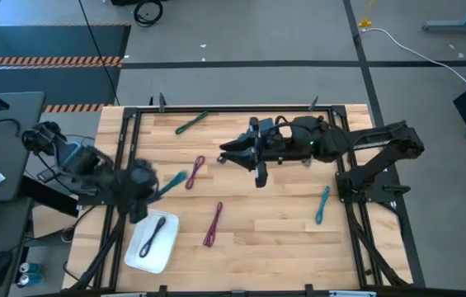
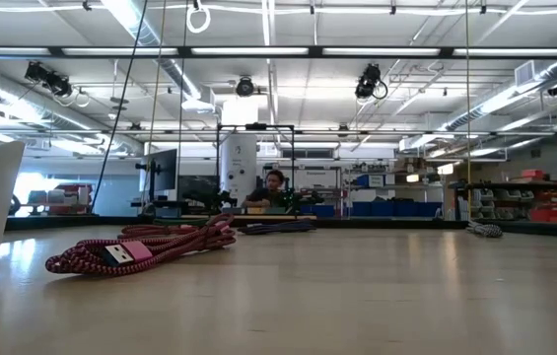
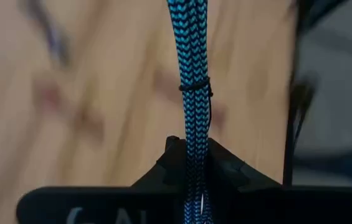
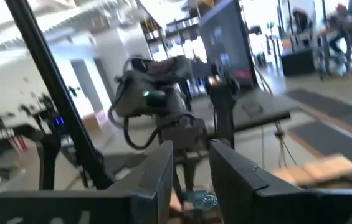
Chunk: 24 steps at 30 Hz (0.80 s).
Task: Pick and place USB-C Cables
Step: Put the bottom blue charger cable into the white bin
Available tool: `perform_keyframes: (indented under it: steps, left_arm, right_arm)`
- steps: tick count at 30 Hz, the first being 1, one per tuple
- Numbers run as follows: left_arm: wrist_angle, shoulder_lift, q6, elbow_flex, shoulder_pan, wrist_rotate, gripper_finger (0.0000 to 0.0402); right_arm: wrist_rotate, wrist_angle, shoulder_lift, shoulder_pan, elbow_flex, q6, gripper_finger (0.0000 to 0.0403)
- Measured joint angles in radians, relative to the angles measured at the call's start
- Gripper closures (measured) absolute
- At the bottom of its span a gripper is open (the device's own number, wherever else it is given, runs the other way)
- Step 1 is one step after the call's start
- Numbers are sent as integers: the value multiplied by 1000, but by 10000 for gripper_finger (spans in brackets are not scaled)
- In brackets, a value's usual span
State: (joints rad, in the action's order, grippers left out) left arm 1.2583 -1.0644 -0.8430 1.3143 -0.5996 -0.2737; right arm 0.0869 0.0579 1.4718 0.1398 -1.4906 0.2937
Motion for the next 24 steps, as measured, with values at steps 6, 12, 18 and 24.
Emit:
perform_keyframes:
  steps: [6,12,18,24]
  left_arm:
    - [-46,0,-458,-223,-251,189,365]
    - [-569,-2,-948,-528,-408,162,363]
    - [-975,-3,-1264,-738,-464,30,352]
    - [-971,-4,-1397,-820,-457,1,359]
  right_arm:
    - [65,-172,-17,9,0,52,293]
    - [129,-244,4,31,0,74,293]
    - [132,-235,16,31,0,81,293]
    - [131,-231,8,14,0,81,293]
